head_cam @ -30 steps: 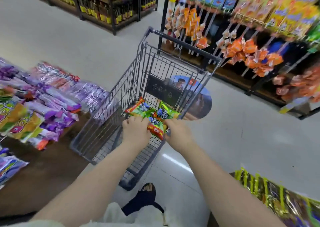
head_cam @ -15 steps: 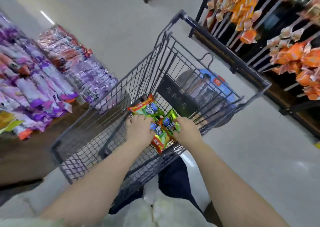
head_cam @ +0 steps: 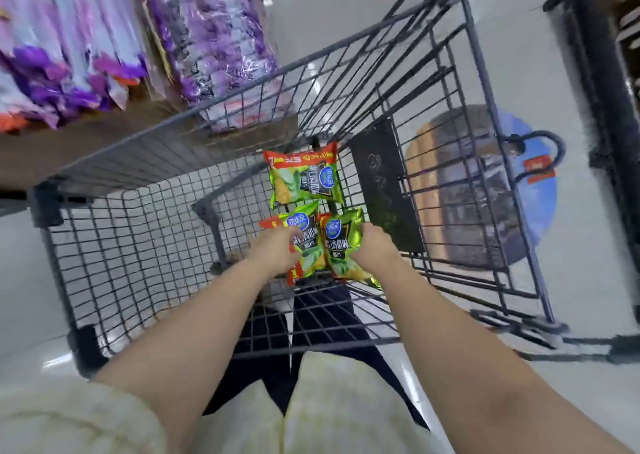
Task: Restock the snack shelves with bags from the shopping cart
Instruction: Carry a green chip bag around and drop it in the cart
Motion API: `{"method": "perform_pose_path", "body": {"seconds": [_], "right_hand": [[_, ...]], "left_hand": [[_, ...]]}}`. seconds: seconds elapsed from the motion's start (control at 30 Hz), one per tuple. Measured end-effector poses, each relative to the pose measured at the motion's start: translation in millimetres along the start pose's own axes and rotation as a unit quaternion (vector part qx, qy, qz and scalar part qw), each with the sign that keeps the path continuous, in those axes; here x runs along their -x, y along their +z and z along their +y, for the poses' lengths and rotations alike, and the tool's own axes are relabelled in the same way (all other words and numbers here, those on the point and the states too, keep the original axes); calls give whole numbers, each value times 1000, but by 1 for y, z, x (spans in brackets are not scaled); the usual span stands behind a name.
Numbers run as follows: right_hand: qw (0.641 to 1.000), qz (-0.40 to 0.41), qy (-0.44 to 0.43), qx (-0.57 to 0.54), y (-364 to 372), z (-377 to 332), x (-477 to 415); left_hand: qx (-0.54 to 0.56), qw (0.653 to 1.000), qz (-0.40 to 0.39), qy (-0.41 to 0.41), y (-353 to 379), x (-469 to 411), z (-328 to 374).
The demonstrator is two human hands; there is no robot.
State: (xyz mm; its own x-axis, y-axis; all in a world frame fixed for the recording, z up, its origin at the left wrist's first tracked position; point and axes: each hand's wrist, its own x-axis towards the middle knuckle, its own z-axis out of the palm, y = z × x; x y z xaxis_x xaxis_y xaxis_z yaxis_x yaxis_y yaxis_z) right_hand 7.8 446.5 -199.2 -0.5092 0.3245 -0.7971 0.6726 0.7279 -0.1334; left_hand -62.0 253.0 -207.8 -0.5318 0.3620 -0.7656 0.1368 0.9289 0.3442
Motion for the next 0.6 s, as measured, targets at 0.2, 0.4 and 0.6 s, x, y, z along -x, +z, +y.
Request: {"method": "perform_pose_path", "body": {"seconds": [0.2, 0.4, 0.6], "right_hand": [[997, -18, 30, -63, 37, 10, -46], [990, 19, 39, -134, 70, 10, -70], [992, 30, 48, -113, 81, 8, -83]], "left_hand": [[178, 974, -131, -48, 49, -32, 12], [394, 885, -183, -167, 93, -47, 20], [482, 833, -169, -213, 102, -58, 12]]}}
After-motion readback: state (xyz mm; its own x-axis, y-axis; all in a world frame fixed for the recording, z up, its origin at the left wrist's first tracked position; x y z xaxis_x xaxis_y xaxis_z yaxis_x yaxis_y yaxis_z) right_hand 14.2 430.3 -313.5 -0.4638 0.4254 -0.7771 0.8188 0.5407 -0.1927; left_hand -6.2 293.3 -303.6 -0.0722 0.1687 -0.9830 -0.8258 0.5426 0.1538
